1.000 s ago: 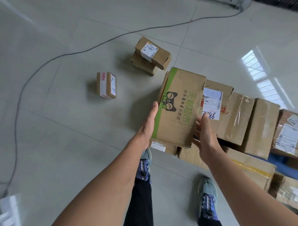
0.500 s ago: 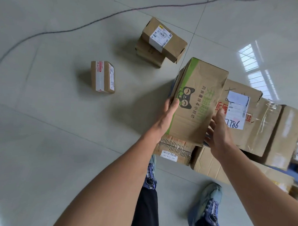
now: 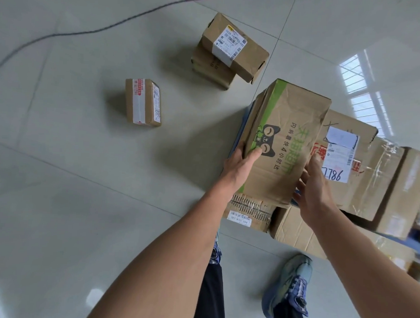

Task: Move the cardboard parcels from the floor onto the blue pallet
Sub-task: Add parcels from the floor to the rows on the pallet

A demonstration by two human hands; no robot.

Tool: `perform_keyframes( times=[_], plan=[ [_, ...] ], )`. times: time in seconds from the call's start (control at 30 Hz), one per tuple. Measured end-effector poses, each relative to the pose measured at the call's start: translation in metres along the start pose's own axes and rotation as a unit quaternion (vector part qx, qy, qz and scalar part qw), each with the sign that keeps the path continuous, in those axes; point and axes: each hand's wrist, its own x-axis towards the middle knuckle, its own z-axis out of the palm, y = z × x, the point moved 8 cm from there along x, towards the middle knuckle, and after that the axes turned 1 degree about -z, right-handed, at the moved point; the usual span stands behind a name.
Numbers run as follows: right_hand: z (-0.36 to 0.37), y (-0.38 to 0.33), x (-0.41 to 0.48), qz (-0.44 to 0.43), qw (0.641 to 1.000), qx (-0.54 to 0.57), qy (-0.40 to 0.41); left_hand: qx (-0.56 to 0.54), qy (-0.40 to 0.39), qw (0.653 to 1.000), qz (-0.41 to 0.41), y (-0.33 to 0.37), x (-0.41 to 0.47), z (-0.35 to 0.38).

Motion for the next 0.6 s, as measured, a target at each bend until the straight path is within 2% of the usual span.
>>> perform_keyframes(
  times=[0.33, 0.6],
  plan=[
    [-0.001, -0.003, -0.004, -0.018, 1.0, 0.001, 0.003, 0.058, 0.006, 0.998, -0.011, 0.002, -0.004, 0.001],
    [-0.013, -0.012, -0.024, -0.067, 0.997, 0.005, 0.028, 0.021, 0.023, 0.999, -0.005, 0.017, -0.018, -0.009]
  ],
)
